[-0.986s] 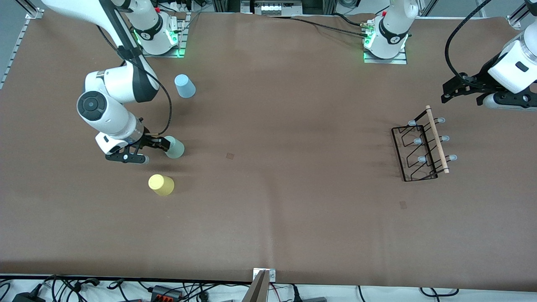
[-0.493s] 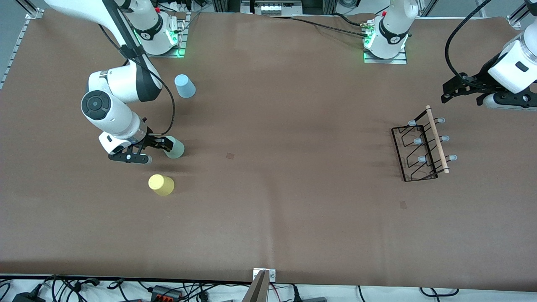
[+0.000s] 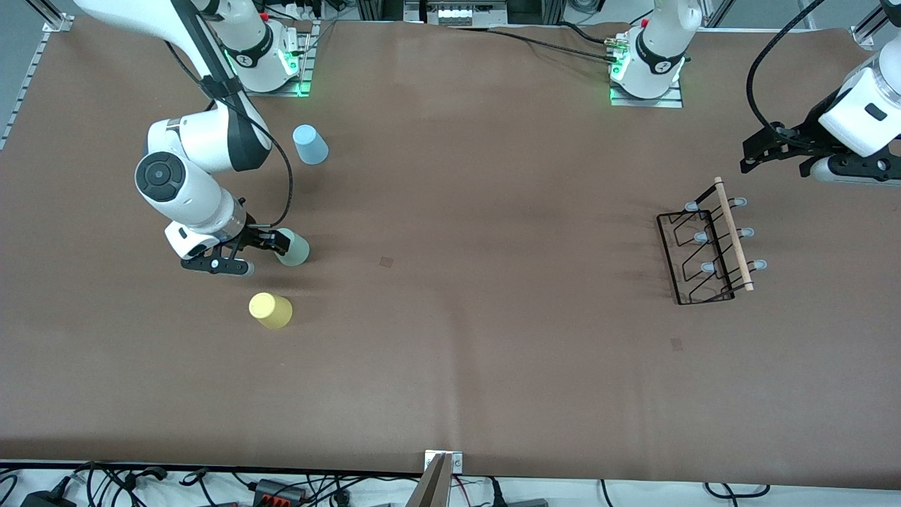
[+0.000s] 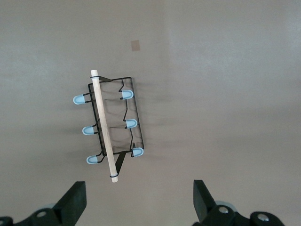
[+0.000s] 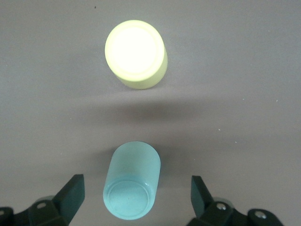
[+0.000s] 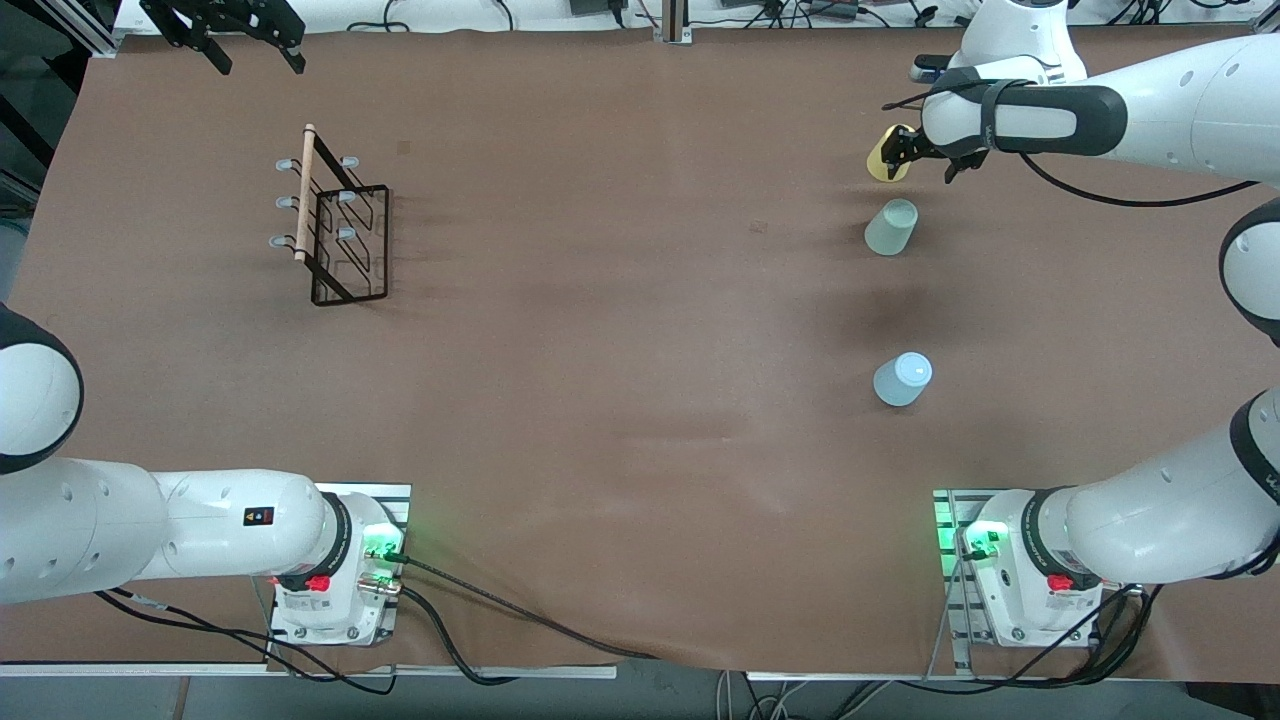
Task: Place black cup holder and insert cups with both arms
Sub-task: 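Lower the right gripper around the pale teal cup and close, then reach the left gripper down to the rack's wooden bar and grasp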
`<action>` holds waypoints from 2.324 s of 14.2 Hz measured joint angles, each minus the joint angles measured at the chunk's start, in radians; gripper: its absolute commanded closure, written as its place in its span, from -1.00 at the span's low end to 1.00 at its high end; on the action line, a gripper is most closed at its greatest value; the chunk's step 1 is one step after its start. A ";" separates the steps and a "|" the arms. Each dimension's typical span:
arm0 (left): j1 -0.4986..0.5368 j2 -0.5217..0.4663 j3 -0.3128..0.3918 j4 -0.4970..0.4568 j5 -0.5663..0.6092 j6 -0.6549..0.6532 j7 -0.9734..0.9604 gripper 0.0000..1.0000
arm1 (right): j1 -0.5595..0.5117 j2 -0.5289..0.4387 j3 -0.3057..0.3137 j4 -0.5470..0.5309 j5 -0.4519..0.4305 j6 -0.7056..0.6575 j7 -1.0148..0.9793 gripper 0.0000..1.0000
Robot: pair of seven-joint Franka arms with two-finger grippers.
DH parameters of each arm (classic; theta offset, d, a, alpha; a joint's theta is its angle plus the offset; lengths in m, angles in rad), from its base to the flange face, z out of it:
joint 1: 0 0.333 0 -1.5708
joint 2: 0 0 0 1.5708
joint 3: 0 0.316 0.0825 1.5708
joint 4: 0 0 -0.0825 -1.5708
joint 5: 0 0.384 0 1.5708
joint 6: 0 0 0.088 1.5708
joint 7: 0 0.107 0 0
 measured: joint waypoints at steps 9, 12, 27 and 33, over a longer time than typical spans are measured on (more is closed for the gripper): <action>0.007 0.046 0.009 0.008 0.000 -0.102 0.001 -1.00 | 0.001 0.021 0.000 0.000 0.000 0.000 0.000 -1.00; 0.010 0.129 0.016 0.053 0.000 -0.133 0.010 -1.00 | 0.001 0.034 0.000 -0.002 0.000 0.000 0.000 -1.00; 0.094 0.186 0.016 -0.437 0.117 0.601 -0.008 -0.04 | 0.004 0.038 0.000 -0.002 0.000 0.000 0.000 -1.00; 0.103 0.178 0.014 -0.471 0.117 0.591 -0.026 0.92 | 0.006 0.038 0.000 -0.002 0.000 0.000 0.000 -1.00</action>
